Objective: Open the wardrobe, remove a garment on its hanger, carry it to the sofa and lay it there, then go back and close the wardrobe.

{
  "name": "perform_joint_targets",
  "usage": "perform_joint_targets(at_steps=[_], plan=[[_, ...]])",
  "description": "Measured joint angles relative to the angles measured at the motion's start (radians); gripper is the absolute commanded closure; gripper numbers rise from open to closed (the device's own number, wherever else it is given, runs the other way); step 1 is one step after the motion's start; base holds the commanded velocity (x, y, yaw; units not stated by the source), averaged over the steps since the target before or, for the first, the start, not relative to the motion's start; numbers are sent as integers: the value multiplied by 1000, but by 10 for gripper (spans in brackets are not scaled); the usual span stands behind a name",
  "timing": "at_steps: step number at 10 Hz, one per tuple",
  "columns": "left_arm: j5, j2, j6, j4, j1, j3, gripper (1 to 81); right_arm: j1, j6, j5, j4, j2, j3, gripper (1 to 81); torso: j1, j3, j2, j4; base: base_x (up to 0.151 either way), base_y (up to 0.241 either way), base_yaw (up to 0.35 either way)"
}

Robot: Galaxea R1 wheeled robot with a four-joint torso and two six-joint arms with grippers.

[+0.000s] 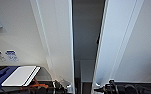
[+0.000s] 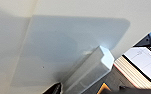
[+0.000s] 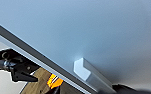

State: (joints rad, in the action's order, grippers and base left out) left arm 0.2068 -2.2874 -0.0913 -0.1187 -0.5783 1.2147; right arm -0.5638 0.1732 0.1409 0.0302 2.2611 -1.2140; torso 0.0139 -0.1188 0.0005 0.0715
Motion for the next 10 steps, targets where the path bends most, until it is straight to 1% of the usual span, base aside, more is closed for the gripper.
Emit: perform_joint_targets(at_steps=[2,3,5,8,9,10], plan=[[-52,97,-43,-1,-57,-71,10,-27,-12,-38,-6,-102,92,10,0,0,0,0,0,0,0],[-92,141,-71,-6,-92,-98,10,-41,-15,-56,-12,-147,129,10,0,0,0,0,0,0,0],[-180,241,-140,-13,-171,-153,10,-69,-19,-95,-35,-233,201,10,0,1,0,0,0,0,0],[-348,372,-227,-36,-290,-204,10,-122,-24,-133,-77,-341,266,10,0,1,0,0,0,0,0],[-351,425,-216,-55,-342,-231,10,-141,-26,-147,-88,-379,282,10,0,1,0,0,0,0,0],[-141,430,-204,-69,-496,-297,10,-165,-30,-169,-99,-420,296,10,0,2,0,0,0,0,0]])
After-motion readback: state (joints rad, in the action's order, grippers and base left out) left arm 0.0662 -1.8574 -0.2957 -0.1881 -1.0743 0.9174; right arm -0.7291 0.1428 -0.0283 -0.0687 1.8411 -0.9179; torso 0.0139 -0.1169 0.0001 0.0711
